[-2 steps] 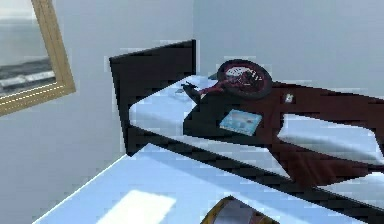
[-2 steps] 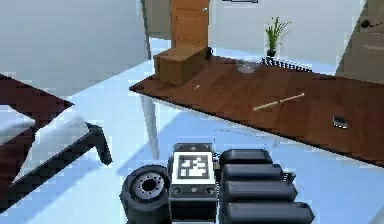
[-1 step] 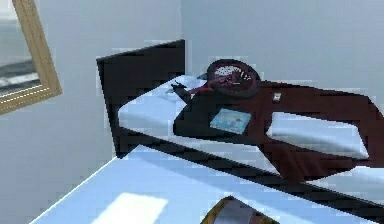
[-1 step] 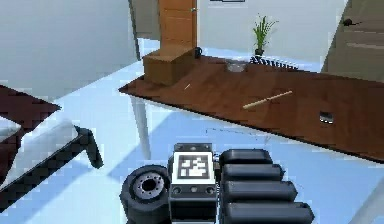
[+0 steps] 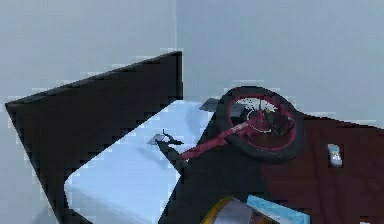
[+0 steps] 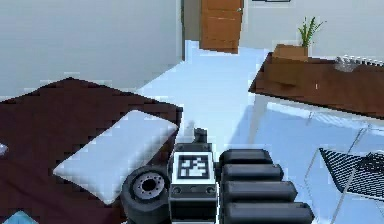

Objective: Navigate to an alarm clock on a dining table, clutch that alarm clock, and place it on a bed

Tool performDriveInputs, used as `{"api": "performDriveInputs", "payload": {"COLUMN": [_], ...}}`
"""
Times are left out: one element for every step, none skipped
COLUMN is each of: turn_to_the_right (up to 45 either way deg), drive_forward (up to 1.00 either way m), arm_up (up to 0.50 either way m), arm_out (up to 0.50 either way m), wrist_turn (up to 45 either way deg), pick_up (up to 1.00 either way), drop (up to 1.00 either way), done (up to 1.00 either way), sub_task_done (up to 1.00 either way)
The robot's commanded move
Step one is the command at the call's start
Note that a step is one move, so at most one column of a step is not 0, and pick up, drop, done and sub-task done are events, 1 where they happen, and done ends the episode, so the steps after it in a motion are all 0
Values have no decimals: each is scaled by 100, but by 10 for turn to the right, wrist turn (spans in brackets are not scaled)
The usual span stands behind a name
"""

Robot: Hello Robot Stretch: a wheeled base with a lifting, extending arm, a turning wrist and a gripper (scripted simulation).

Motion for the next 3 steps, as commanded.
{"api": "performDriveInputs", "payload": {"turn_to_the_right": [-270,-30,300], "drive_forward": [0,0,0], "arm_up": [0,0,0], "arm_out": [0,0,0], "wrist_turn": [0,0,0], "pick_up": [0,0,0], "drop": [0,0,0], "done": [0,0,0], "sub_task_done": [0,0,0]}}
